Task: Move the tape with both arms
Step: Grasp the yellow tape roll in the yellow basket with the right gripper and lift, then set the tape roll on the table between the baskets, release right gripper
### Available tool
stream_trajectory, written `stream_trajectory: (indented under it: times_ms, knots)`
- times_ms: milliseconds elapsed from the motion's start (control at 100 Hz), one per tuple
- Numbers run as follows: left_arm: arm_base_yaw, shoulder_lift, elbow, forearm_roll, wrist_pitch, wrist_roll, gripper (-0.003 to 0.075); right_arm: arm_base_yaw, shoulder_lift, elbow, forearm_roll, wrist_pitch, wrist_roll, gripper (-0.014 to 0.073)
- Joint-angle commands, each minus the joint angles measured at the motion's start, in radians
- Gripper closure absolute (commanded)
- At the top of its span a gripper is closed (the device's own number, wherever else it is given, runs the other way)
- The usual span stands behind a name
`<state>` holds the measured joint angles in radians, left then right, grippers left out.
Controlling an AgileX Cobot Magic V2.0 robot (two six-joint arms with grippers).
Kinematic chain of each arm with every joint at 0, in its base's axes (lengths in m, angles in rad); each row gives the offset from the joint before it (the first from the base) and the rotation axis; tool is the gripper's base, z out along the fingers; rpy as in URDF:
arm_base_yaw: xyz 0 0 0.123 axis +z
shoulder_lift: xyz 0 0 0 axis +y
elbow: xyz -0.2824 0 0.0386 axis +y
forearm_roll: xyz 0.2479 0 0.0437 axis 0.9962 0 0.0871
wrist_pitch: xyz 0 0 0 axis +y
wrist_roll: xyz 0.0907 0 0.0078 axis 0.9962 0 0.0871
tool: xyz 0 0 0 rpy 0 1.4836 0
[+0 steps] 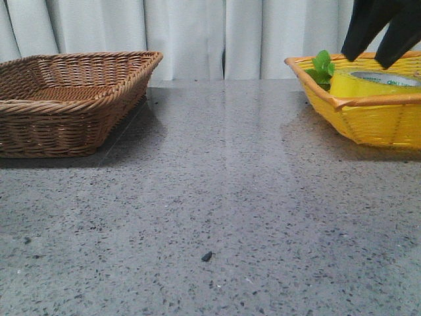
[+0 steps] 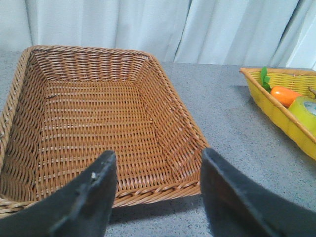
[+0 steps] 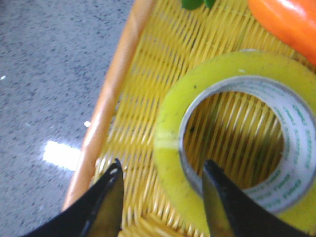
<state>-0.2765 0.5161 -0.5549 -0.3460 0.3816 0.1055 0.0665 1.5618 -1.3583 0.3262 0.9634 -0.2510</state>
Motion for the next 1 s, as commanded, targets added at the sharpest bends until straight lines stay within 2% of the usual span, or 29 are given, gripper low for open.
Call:
stream_trajectory:
  times_ms: [0,150,230,330,340,390,520,700,840,990]
  knots:
    - [-0.009,0.011,-0.034,-0.017,-0.070,-0.001,0.0377,-0.004,-0.007,-0.035,0.012,-0.061,0.000,0.0294]
    - [-0.009,0.011,-0.034,-0.017,-0.070,-0.001,0.0377,-0.004,0.035,-0.035,0.011,-0.068,0.000,0.0302]
    - [-0.009,0.011,-0.034,-0.017,-0.070,-0.001,0.0377,-0.004,0.051,-0.035,0.012,-0.064,0.000,0.0345]
    - [-0.009,0.011,-0.034,-0.017,-0.070,-0.001,0.0377,-0.004,0.068,-0.035,0.012,-0.062,0.000,0.0494]
    - [-0.009,0.011,-0.034,-0.017,-0.070,-0.001,0.0377,-0.004,0.068,-0.035,0.012,-0.062,0.000,0.0543]
    - [-0.009,0.011,-0.034,-0.017,-0.070,-0.001,0.0377,-0.004,0.068,-0.040,0.012,-0.064,0.000,0.0669]
    - [-0.009,0.011,-0.034,-0.017,-0.070,-0.001,0.0377,-0.004,0.024,-0.092,0.006,-0.083,0.001,0.0641]
    - [-0.009,0.011,-0.034,-0.017,-0.070,-0.001,0.0377,0.035,-0.073,-0.271,0.023,-0.133,0.001,0.0641]
    - [-0.009,0.011,-0.034,-0.017,-0.072,-0.001,0.0377,0.151,-0.074,-0.423,0.070,-0.138,0.001,0.0641]
    - [-0.009,0.019,-0.034,-0.017,-0.072,-0.001,0.0377,0.312,-0.004,-0.438,0.054,-0.147,0.001,0.0641]
